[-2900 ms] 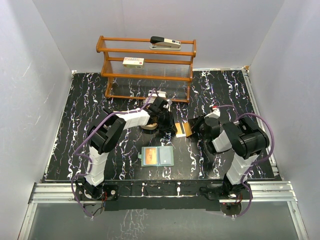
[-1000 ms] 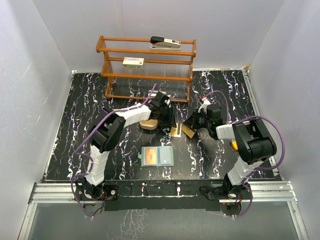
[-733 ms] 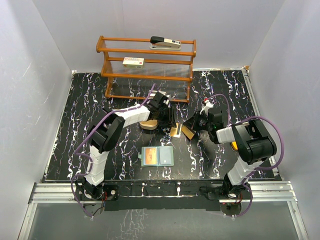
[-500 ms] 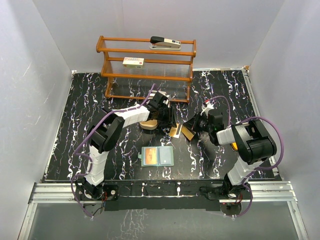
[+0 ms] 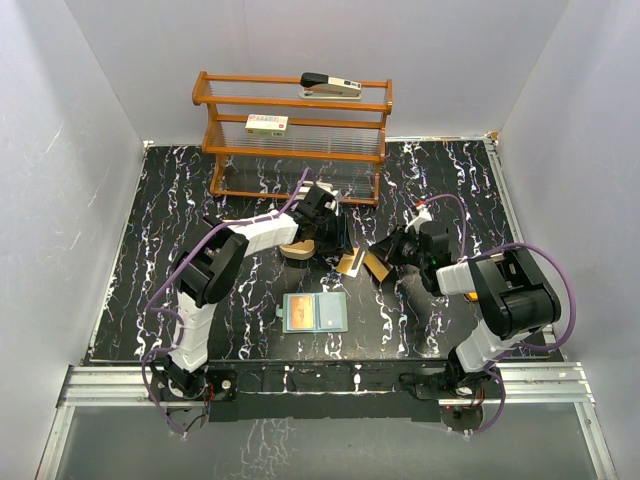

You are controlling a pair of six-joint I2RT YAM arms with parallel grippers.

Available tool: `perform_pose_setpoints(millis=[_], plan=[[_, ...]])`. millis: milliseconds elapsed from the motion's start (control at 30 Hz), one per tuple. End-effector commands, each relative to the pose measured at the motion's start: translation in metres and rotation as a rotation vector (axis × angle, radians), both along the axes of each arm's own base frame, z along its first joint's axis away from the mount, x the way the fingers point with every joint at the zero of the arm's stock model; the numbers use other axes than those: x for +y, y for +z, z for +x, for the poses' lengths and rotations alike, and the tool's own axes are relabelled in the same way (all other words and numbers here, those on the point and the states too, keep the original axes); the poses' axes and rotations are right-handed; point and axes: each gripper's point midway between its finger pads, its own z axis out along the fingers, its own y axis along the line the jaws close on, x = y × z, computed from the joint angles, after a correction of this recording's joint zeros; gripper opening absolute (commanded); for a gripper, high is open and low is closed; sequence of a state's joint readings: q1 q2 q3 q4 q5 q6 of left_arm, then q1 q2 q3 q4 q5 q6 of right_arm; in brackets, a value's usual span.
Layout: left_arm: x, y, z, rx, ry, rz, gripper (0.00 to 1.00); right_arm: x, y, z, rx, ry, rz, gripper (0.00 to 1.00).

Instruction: Put the credit cards into the card holder

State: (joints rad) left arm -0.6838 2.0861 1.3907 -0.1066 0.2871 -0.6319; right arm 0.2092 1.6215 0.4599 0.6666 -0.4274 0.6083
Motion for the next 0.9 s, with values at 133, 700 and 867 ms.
perform_pose_setpoints(millis=[133, 700, 867], plan=[[0.036, -0.033, -0.026, 0.096, 0.015, 0.163, 0.4, -0.01, 0.015, 0.014, -0.044, -0.088, 0.008, 0.0], [0.039, -0.041, -0.043, 0.128, 0.015, 0.143, 0.4, -0.02, -0.018, 0.001, 0.023, -0.188, -0.017, 0.0], [0.036, -0.043, -0.044, 0.134, 0.013, 0.133, 0.4, -0.013, -0.018, 0.007, 0.014, -0.196, -0.008, 0.0]])
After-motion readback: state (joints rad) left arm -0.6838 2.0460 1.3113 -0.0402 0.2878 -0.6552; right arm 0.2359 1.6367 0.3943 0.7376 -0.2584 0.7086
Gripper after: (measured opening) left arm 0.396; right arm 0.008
